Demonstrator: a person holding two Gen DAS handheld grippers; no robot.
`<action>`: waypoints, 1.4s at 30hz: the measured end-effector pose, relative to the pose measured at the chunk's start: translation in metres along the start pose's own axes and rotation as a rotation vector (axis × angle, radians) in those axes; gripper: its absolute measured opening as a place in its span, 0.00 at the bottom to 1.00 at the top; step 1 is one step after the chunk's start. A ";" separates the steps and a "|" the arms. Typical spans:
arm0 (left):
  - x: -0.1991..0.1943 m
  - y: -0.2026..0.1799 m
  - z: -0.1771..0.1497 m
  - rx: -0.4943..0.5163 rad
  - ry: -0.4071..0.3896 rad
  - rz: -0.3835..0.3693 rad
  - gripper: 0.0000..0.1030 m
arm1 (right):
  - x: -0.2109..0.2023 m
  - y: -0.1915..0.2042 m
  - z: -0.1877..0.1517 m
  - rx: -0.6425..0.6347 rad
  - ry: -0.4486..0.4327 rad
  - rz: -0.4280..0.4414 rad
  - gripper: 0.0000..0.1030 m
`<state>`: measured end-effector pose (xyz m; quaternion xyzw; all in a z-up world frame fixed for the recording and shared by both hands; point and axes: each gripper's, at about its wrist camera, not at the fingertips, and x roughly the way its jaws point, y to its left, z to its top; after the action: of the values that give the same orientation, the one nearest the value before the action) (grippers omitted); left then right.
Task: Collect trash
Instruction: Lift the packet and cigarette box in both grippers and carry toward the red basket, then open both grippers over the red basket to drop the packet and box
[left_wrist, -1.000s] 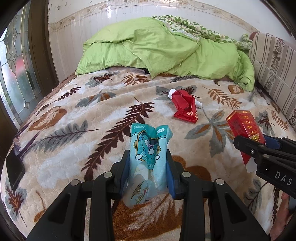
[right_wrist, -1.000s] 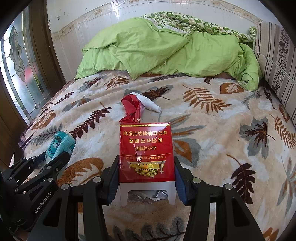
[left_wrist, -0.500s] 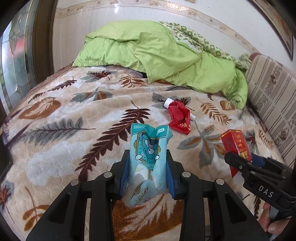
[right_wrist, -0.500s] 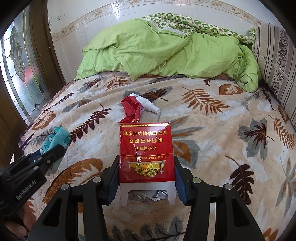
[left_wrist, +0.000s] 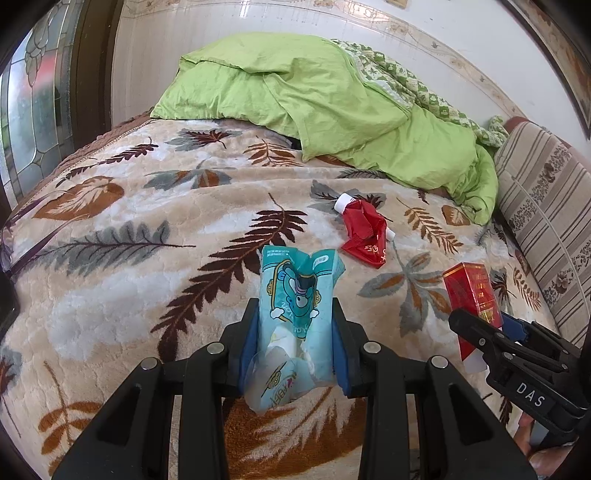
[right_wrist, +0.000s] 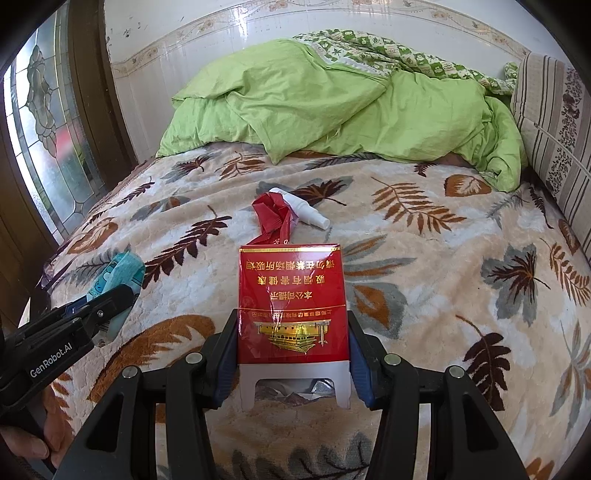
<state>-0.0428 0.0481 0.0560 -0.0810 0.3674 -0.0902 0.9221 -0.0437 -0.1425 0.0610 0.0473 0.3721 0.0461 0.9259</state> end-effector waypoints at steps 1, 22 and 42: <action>0.000 -0.001 0.000 0.001 0.001 -0.002 0.32 | 0.000 0.000 0.000 0.001 -0.001 0.001 0.54; -0.058 -0.077 -0.043 0.195 -0.022 -0.105 0.32 | -0.096 -0.035 -0.042 0.195 -0.081 0.031 0.54; -0.134 -0.216 -0.099 0.552 -0.047 -0.245 0.33 | -0.237 -0.129 -0.128 0.338 -0.136 -0.116 0.54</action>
<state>-0.2301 -0.1396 0.1201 0.1271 0.2948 -0.2953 0.8998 -0.2964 -0.2923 0.1161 0.1835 0.3133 -0.0739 0.9288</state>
